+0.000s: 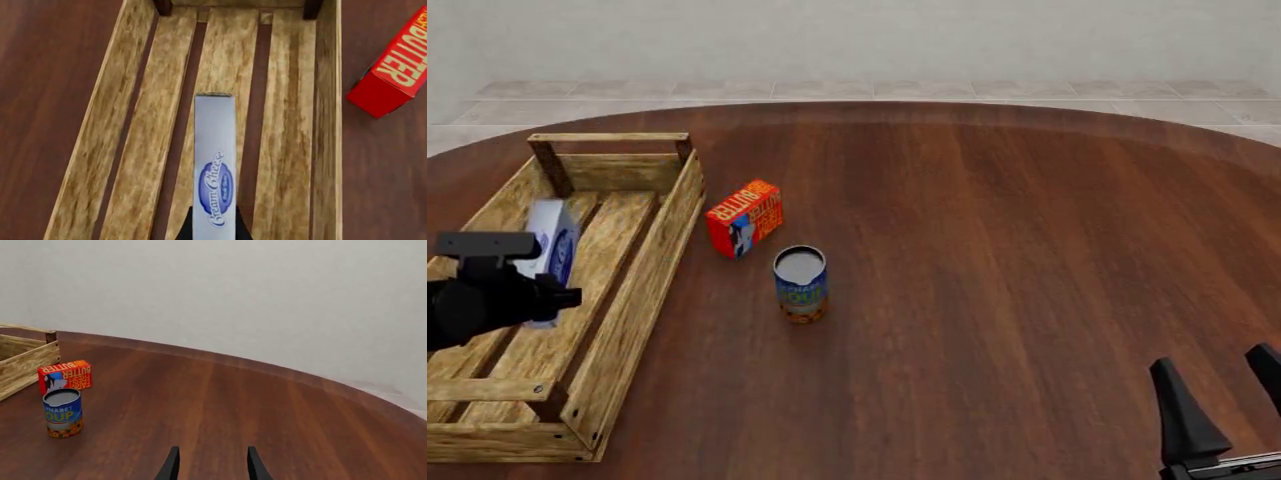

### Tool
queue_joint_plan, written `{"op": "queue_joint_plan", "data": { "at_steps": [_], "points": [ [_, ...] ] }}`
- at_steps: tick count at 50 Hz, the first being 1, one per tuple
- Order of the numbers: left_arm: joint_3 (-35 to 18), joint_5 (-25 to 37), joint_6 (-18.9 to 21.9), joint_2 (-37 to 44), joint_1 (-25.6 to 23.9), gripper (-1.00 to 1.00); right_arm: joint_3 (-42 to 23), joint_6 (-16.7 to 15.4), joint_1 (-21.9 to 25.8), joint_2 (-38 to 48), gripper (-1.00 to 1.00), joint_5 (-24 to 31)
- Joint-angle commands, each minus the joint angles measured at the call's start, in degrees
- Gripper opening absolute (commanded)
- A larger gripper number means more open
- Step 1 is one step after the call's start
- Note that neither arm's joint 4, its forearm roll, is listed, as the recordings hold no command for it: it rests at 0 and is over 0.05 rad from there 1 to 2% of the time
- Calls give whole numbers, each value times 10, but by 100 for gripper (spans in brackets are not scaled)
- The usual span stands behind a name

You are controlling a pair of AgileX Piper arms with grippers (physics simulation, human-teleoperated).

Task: Pick up the cream cheese and put it in the tray.

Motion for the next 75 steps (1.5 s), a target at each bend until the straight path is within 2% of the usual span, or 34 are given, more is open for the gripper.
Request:
{"op": "queue_joint_plan", "data": {
  "at_steps": [1, 7, 31, 57, 58, 75],
  "points": [
    [-9, -27, 8, 42, 12, -100, 1, 0, -1, 0, 100, 0],
    [-23, -32, 2, 67, 15, -100, -1, 0, -2, 0, 100, 2],
    [2, -78, 18, 108, 9, -100, 1, -3, 1, 0, 100, 3],
    [9, -81, 35, 97, 9, -100, 3, -2, 3, 0, 100, 2],
    [9, -80, 37, 95, 10, 100, 3, -3, 3, 0, 100, 2],
    [7, -72, 43, 73, 13, 100, 3, -2, 6, 0, 100, 3]
  ]
}}
